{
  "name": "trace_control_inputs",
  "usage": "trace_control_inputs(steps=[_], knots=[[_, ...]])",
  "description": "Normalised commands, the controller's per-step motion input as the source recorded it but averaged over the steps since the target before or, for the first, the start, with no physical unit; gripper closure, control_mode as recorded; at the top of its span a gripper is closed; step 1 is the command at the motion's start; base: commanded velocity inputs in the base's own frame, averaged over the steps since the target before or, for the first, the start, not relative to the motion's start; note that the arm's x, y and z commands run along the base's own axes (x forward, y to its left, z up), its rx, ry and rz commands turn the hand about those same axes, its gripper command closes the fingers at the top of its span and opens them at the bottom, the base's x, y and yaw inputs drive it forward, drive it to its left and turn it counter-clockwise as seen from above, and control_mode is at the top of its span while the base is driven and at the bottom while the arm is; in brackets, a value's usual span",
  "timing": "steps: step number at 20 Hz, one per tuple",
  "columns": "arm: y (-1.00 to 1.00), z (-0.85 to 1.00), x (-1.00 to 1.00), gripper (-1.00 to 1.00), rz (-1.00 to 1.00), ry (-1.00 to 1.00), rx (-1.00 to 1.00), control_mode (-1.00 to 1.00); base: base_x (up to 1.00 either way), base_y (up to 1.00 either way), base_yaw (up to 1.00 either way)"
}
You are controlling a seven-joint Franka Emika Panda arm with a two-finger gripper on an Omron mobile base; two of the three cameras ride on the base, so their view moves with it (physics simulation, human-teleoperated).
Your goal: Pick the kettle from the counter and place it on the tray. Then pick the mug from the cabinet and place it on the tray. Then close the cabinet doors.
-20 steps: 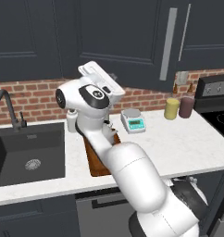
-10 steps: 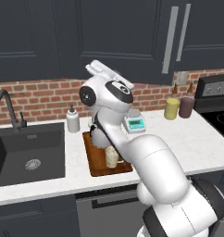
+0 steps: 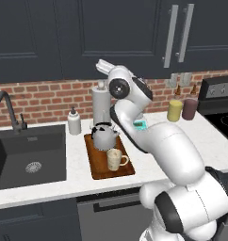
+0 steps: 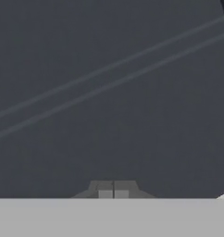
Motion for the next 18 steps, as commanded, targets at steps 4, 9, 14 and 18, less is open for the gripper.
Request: trace_control_inputs(steps=[4,9,14,18], knots=[[0.0,0.05,0.43,1.0,0.23,0.07,0.0,-1.0,0.0,0.0,0.0],[0.0,0.01,0.34,1.0,0.21,0.06,0.0,-1.0,0.0,0.0,0.0],[0.0,0.0,0.15,1.0,0.12,0.03,0.0,-1.0,0.0,0.0,0.0],[0.0,0.0,0.06,1.0,0.06,0.04,0.0,-1.0,0.0,0.0,0.0]])
